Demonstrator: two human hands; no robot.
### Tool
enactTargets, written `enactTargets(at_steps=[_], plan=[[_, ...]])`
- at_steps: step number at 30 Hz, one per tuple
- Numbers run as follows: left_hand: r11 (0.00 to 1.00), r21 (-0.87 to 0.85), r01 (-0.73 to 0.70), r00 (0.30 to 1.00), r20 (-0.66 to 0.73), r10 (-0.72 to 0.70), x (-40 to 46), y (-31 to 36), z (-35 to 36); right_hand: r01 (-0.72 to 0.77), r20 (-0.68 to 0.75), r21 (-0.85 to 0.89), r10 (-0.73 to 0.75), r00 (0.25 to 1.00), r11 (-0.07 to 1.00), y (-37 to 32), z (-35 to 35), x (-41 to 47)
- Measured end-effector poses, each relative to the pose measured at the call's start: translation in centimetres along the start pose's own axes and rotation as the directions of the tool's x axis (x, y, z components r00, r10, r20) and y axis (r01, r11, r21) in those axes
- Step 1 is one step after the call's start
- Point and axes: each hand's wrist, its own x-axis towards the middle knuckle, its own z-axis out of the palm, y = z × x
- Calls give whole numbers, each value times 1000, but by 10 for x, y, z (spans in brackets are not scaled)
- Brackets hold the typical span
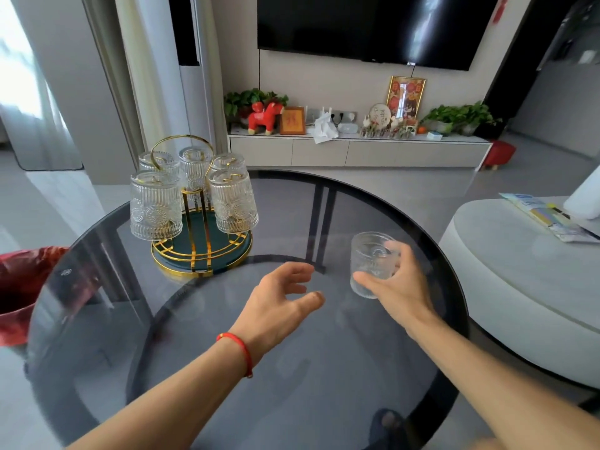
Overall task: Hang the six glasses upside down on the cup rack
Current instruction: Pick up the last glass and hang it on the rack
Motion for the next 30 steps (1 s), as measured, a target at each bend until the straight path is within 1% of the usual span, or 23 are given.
enactTargets(at_steps=[2,4,7,9,10,11,12,14,16,17,18,21,23,24,25,26,27,28,29,30], plan=[[1000,20,-3,999,-33,4,2,1,-3,121,123,13,-122,985,993,-16,7,-10],[1000,5,-9,999,-31,10,5,2,-8,210,228,48,-215,950,977,-30,14,-19],[999,-44,-32,1000,0,32,7,2,-17,286,374,79,-294,880,955,-46,27,-31],[999,-8,-49,998,-31,49,7,1,-24,344,440,72,-340,831,936,-51,36,-36],[999,-4,-50,997,-63,50,7,1,-27,353,455,80,-350,819,932,-52,38,-37],[999,-27,-44,993,-109,41,7,0,-33,336,456,104,-345,821,936,-55,43,-37],[996,-79,-32,988,-151,20,8,1,-37,290,443,135,-320,838,947,-56,44,-37],[964,-266,9,977,-203,-65,12,3,-47,160,426,235,-249,870,959,-62,47,-36],[891,-451,51,975,-170,-142,15,3,-59,-39,485,418,-186,855,907,-69,54,-37],[863,-501,60,976,-153,-156,15,2,-63,-125,510,491,-168,843,862,-73,59,-38],[840,-540,53,976,-149,-158,14,1,-67,-158,507,536,-166,846,829,-79,64,-38],[782,-623,-11,980,-163,-116,13,0,-76,-112,415,582,-176,893,806,-100,75,-35],[755,-653,-54,971,-211,-114,14,0,-87,-5,342,557,-224,912,830,-120,78,-29],[750,-659,-59,956,-253,-147,14,0,-93,75,305,525,-269,913,848,-132,79,-26],[776,-628,-55,933,-309,-184,15,-2,-99,169,272,471,-325,906,866,-144,79,-22],[839,-541,-50,907,-377,-189,14,-6,-106,266,249,398,-383,890,878,-157,82,-19],[920,-390,-38,890,-431,-146,13,-11,-110,352,227,325,-434,872,877,-169,84,-17],[979,-200,-31,891,-449,-64,12,-17,-114,432,201,258,-485,851,864,-180,88,-15],[1000,0,-26,905,-424,23,10,-23,-115,503,171,192,-534,828,842,-190,91,-14],[983,182,-14,921,-381,84,10,-29,-115,562,145,134,-577,804,816,-199,94,-14]])
